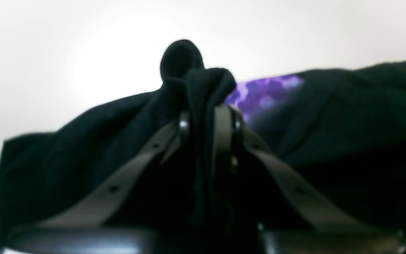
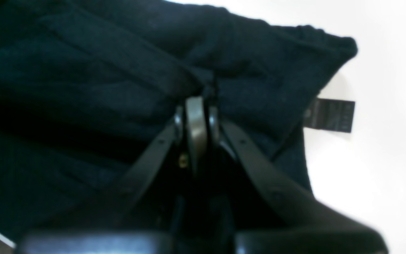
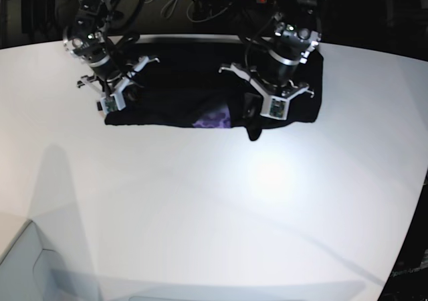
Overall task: Layout the t-shirt on the table in an organized manner, then fold the t-shirt properly
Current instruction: 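Grasp the strip's end with the left gripper and fold it toward the right gripper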
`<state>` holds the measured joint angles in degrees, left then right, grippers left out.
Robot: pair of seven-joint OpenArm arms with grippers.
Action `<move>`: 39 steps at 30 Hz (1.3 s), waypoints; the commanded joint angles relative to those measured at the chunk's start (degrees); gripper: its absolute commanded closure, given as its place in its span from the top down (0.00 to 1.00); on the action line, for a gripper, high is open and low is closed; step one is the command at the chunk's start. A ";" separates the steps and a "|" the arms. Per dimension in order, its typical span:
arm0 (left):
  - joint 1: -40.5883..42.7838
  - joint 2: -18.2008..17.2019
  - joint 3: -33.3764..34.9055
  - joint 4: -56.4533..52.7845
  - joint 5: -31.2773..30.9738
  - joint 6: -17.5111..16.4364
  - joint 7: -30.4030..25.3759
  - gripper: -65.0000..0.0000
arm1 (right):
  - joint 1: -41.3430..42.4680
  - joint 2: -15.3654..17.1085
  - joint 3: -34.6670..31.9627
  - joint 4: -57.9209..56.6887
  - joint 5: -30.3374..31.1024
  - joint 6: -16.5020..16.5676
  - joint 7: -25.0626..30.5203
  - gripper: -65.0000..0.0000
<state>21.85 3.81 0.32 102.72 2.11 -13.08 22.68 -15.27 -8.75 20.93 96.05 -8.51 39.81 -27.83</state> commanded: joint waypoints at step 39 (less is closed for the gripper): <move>-1.93 -17.31 15.99 3.96 -19.12 -0.24 7.78 0.39 | 0.45 -0.17 -0.05 0.96 -0.23 0.19 -0.60 0.00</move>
<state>19.66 -13.34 16.25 105.38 -16.56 -13.15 31.59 -14.96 -8.75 20.93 96.23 -8.56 39.81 -28.32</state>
